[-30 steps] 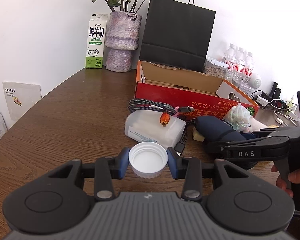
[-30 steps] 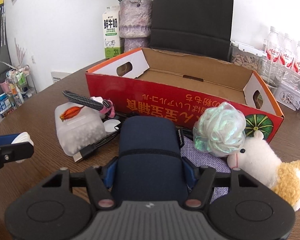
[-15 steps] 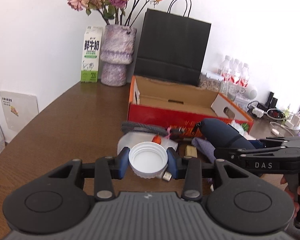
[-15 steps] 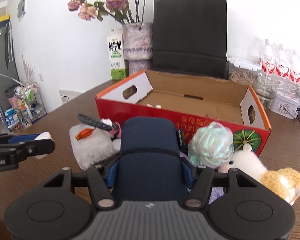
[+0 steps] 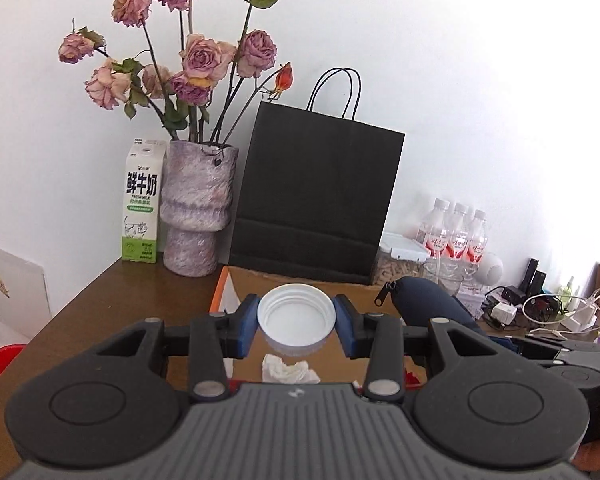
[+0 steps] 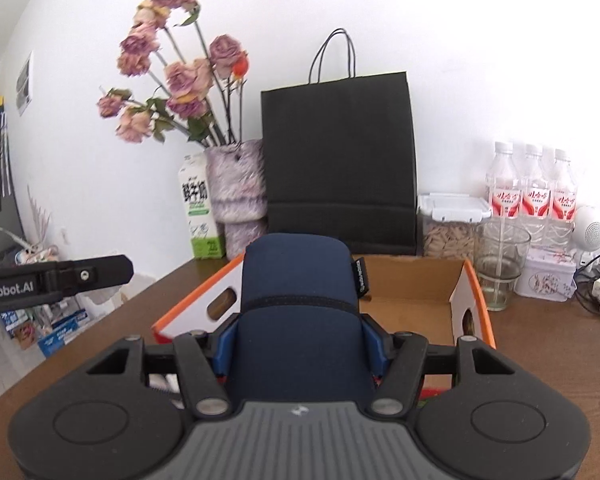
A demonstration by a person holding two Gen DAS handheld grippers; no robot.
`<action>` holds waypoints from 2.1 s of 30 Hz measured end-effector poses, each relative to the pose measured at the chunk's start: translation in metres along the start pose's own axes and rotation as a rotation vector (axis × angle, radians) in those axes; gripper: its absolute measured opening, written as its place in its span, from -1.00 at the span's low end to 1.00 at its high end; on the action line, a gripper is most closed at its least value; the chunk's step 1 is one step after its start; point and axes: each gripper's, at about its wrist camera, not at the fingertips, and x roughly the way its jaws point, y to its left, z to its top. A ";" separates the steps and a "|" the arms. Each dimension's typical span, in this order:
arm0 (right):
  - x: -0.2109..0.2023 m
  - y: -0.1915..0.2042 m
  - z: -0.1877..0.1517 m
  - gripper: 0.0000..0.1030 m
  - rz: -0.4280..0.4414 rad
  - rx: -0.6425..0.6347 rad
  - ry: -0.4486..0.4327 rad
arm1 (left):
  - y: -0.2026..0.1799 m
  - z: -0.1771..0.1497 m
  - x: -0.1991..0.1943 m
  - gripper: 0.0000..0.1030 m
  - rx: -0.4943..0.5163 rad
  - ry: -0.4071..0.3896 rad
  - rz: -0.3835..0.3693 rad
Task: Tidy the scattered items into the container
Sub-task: 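Carry the cap and pouch with both grippers over the cardboard box, then open both grippers to drop the cap and pouch into the box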
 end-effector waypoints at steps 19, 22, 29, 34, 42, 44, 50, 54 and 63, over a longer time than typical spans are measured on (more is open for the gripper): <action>0.102 -0.046 0.007 0.17 -0.141 0.007 0.097 | -0.007 -0.011 0.136 -0.21 0.001 0.155 0.035; 0.107 -0.048 0.001 0.17 -0.149 0.006 0.120 | -0.005 -0.018 0.145 -0.21 0.002 0.194 0.050; 0.110 -0.045 -0.004 0.17 -0.151 -0.012 0.142 | -0.002 -0.030 0.156 -0.21 -0.011 0.267 0.049; 0.114 -0.044 -0.006 0.17 -0.152 -0.018 0.160 | -0.001 -0.032 0.157 -0.21 -0.008 0.273 0.060; 0.114 -0.046 -0.006 0.63 -0.201 -0.003 0.178 | -0.005 -0.031 0.155 0.40 0.014 0.258 0.111; 0.113 -0.048 -0.006 0.80 -0.213 0.004 0.178 | -0.004 -0.028 0.152 0.71 0.006 0.242 0.144; 0.109 -0.050 -0.003 0.94 -0.174 0.031 0.189 | 0.001 -0.020 0.145 1.00 -0.030 0.210 0.161; 0.100 -0.045 0.002 0.97 -0.161 0.017 0.163 | 0.001 -0.018 0.141 1.00 -0.033 0.201 0.164; 0.078 -0.039 0.014 0.99 -0.158 -0.009 0.110 | -0.002 -0.008 0.120 1.00 -0.034 0.145 0.143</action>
